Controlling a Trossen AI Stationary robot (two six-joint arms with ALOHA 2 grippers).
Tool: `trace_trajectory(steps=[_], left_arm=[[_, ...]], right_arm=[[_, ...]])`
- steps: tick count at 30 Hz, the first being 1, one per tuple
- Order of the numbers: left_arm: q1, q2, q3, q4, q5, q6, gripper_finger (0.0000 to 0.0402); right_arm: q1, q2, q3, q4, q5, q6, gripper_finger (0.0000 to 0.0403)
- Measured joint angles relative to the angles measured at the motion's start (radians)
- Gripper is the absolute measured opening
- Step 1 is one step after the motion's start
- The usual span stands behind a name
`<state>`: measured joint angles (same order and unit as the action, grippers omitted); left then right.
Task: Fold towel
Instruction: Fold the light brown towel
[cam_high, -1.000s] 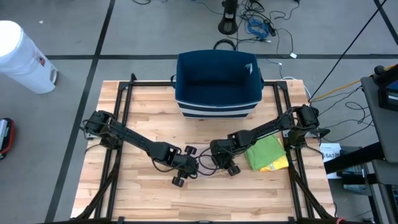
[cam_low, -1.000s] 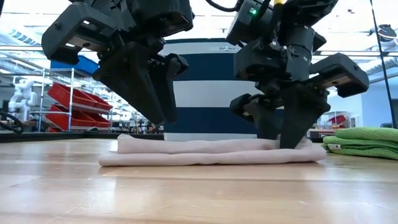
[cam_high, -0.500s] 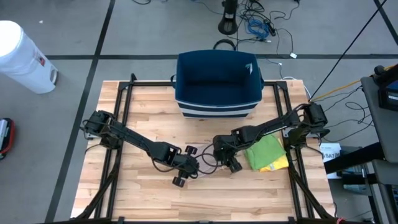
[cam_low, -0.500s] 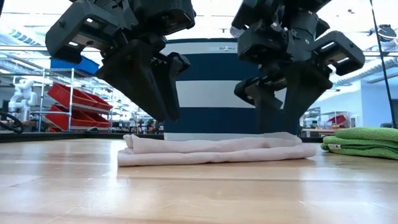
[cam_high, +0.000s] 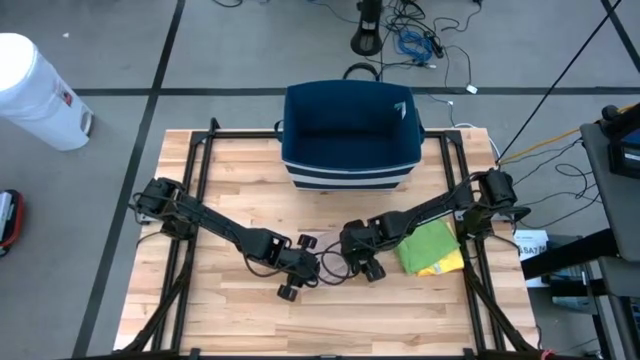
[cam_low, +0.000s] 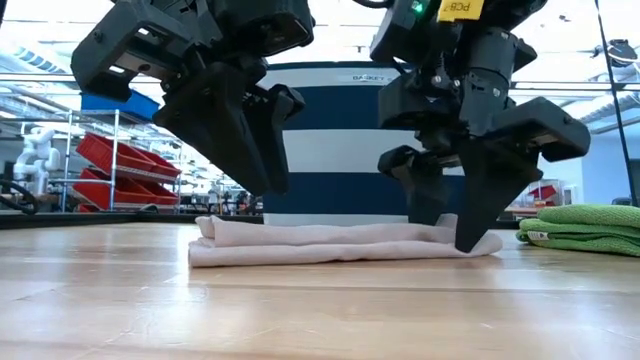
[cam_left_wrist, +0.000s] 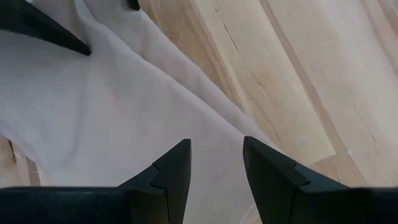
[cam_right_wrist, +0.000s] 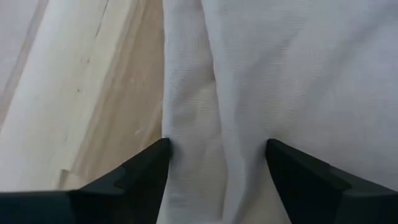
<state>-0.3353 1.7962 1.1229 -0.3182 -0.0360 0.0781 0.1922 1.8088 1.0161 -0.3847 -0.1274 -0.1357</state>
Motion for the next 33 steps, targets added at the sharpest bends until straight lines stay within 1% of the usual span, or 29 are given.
trace_trajectory(steps=[3, 6, 9, 14, 15, 22, 25, 28, 33], left_arm=[[-0.002, 0.000, 0.000, -0.001, 0.000, -0.008, 0.0154], [-0.002, 0.000, 0.000, -0.001, 0.000, -0.014, 0.0154], [-0.002, 0.000, 0.000, -0.001, 0.000, -0.017, 0.0154], [-0.006, 0.000, 0.000, -0.002, 0.000, -0.018, 0.0154], [-0.006, 0.000, 0.000, -0.001, 0.000, -0.017, 0.0154], [-0.006, 0.000, 0.000, -0.002, 0.000, -0.012, 0.0154], [-0.006, 0.000, 0.000, -0.002, 0.000, -0.005, 0.0154], [-0.005, 0.000, 0.000, -0.004, 0.000, -0.009, 0.0154], [-0.005, 0.000, 0.000, -0.009, 0.000, -0.009, 0.0154]], right_arm=[[0.001, 0.007, 0.002, -0.001, 0.008, 0.020, 0.0246], [0.003, 0.007, 0.002, -0.004, 0.026, 0.020, 0.0209], [0.010, 0.007, 0.002, -0.009, 0.033, 0.005, 0.0149], [0.027, 0.007, 0.002, -0.021, 0.028, -0.032, 0.0026], [0.032, 0.007, 0.002, -0.021, 0.031, -0.042, 0.0015], [0.038, 0.010, 0.000, 0.029, 0.023, -0.033, 0.0010], [0.037, 0.012, -0.004, 0.086, -0.015, -0.064, 0.0011], [0.043, 0.007, -0.003, 0.145, -0.033, -0.098, 0.0033], [0.037, -0.033, -0.003, 0.126, -0.027, -0.078, 0.0100]])
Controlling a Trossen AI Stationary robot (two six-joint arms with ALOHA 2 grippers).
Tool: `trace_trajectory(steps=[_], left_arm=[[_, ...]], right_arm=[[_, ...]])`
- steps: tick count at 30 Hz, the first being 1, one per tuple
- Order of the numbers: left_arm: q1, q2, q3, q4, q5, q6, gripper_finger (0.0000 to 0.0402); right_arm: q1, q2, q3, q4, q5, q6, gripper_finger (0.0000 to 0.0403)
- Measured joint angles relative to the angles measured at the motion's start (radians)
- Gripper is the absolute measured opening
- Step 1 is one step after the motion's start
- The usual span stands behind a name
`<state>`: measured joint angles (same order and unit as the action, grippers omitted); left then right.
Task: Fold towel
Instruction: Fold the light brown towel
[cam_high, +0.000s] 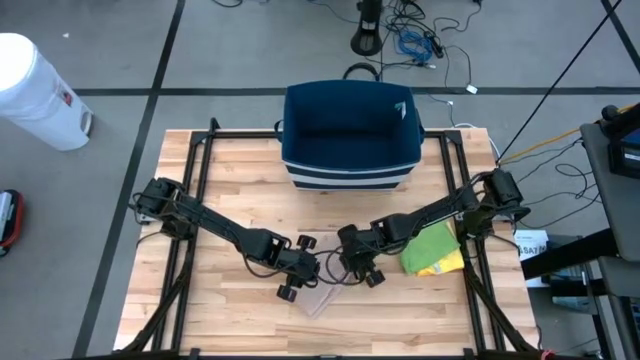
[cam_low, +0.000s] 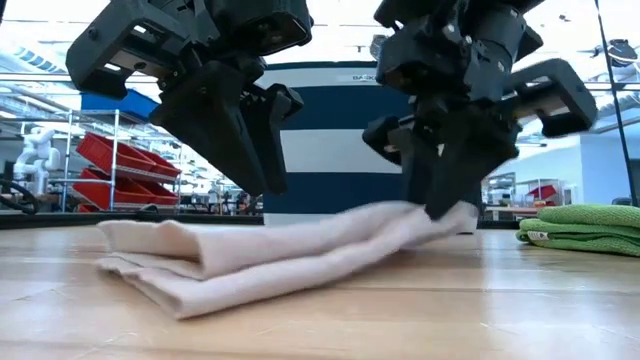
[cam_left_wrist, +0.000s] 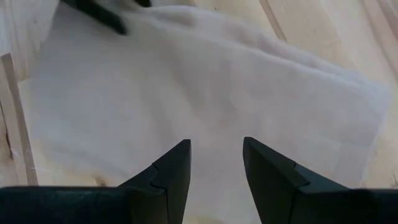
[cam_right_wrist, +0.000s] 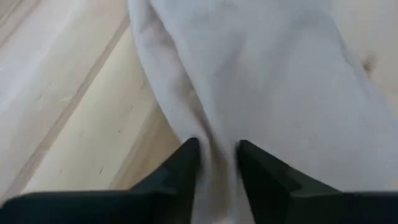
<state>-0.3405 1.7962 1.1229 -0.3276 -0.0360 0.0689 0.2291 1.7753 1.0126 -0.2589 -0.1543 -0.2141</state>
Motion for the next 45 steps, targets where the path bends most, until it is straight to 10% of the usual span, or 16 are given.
trace_trajectory(steps=[10, 25, 45], left_arm=[[0.006, 0.000, 0.000, 0.000, 0.004, 0.019, 0.0154], [0.006, 0.060, 0.000, 0.063, 0.223, 0.034, 0.0154], [0.028, 0.124, 0.003, -0.041, 0.164, 0.225, 0.0154]], right_arm=[[0.003, -0.048, 0.002, -0.038, -0.058, 0.004, 0.0178], [-0.034, 0.003, 0.003, 0.054, 0.045, -0.061, 0.0149], [-0.023, 0.054, 0.003, -0.010, -0.104, 0.122, 0.0148]])
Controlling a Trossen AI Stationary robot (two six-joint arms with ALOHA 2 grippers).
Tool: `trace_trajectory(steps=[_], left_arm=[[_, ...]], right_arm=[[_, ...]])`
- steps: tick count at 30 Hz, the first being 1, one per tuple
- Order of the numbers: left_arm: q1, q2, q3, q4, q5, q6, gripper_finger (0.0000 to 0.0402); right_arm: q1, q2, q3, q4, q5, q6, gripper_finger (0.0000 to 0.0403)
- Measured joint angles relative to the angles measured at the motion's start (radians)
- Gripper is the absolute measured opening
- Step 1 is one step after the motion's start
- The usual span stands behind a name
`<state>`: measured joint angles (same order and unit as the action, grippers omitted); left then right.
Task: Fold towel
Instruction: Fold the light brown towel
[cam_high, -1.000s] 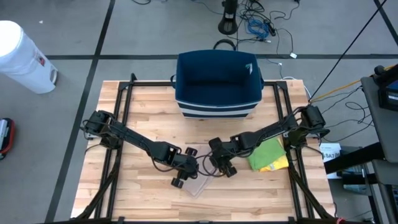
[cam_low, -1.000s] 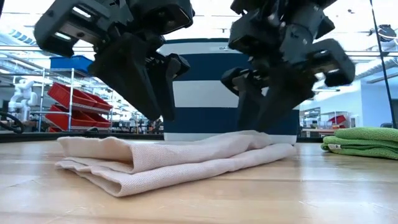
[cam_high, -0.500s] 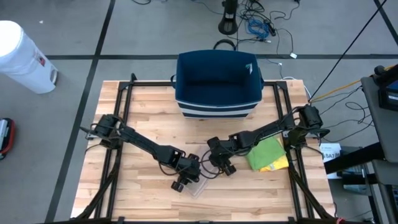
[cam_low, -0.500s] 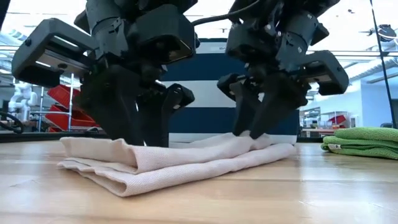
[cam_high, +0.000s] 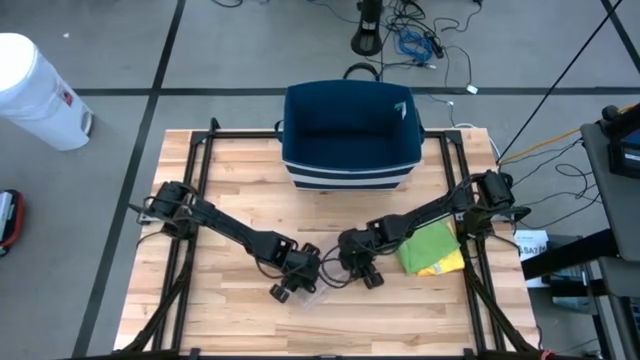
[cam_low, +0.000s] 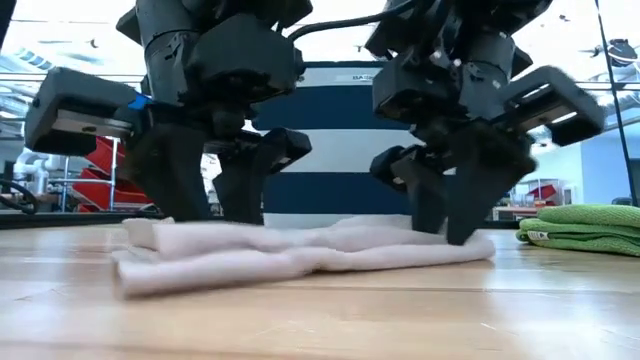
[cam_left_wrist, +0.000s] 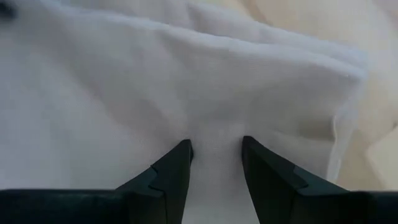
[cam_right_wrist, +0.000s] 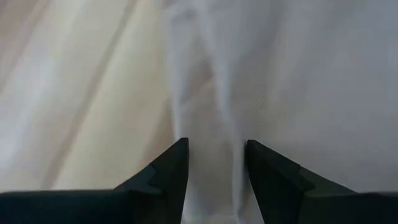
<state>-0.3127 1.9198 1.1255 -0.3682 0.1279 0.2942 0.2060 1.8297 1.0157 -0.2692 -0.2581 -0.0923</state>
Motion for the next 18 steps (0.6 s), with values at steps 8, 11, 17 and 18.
trace_trajectory(steps=[8, 11, 17, 18], left_arm=[[0.040, -0.038, -0.003, -0.110, -0.108, 0.104, 0.0154], [0.055, -0.049, -0.004, -0.116, -0.125, 0.156, 0.0154], [0.045, -0.061, -0.005, -0.172, -0.186, 0.317, 0.0154], [0.038, -0.061, -0.004, -0.177, -0.200, 0.351, 0.0154]], right_arm=[[0.053, 0.000, 0.000, 0.007, -0.037, 0.058, 0.0148], [0.064, 0.000, 0.000, 0.018, -0.037, 0.066, 0.0148], [0.065, 0.000, 0.000, 0.015, -0.056, 0.093, 0.0148], [0.065, 0.000, 0.000, 0.015, -0.065, 0.093, 0.0148]])
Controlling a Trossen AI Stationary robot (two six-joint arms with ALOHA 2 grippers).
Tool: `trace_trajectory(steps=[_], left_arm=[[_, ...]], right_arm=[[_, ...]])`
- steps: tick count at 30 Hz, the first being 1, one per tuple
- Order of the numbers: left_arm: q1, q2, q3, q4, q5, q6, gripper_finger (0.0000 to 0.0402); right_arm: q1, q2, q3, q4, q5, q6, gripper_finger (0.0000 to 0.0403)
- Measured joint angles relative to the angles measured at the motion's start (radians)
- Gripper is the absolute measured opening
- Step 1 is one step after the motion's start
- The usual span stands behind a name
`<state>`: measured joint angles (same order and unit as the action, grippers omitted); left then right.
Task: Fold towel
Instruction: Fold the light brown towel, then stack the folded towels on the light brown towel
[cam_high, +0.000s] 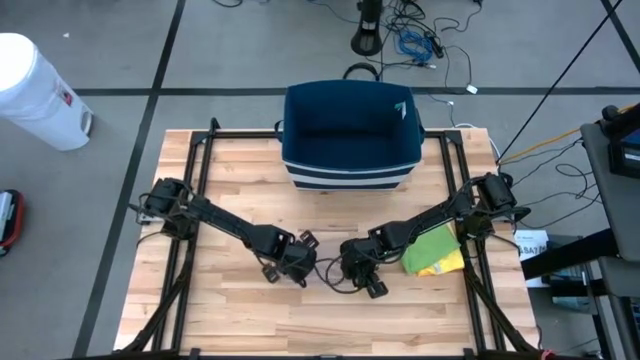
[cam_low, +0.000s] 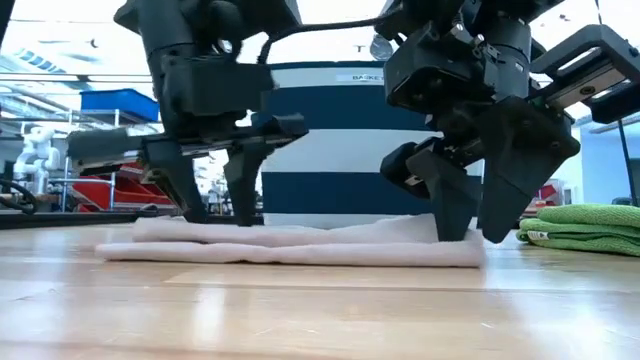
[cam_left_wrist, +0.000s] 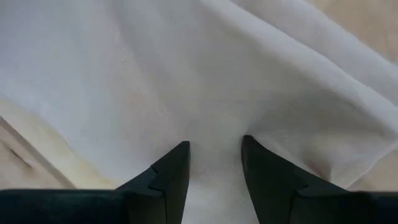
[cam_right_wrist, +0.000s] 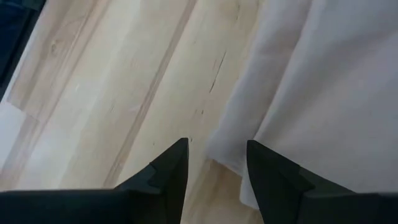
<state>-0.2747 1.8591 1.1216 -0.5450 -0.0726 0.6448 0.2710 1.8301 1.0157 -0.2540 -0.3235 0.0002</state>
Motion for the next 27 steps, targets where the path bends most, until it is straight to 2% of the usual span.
trace_trajectory(steps=[6, 10, 18, 23, 27], left_arm=[[-0.050, -0.011, -0.004, -0.023, -0.190, 0.103, 0.0154], [-0.060, -0.051, 0.007, -0.030, -0.240, 0.101, 0.0154], [-0.061, -0.122, 0.075, -0.009, -0.197, -0.007, 0.0154], [-0.061, -0.123, 0.078, 0.059, -0.046, -0.036, 0.0154], [-0.054, -0.123, 0.078, 0.098, -0.020, -0.038, 0.0154]], right_arm=[[-0.004, -0.021, 0.000, -0.009, 0.011, -0.003, 0.0148], [-0.005, -0.084, 0.000, -0.073, 0.060, -0.011, 0.0148], [-0.004, -0.267, 0.000, -0.397, 0.195, 0.036, 0.0148], [0.020, -0.322, -0.018, -0.617, 0.193, 0.069, 0.0150], [0.052, -0.369, -0.088, -0.682, 0.173, 0.096, 0.0158]])
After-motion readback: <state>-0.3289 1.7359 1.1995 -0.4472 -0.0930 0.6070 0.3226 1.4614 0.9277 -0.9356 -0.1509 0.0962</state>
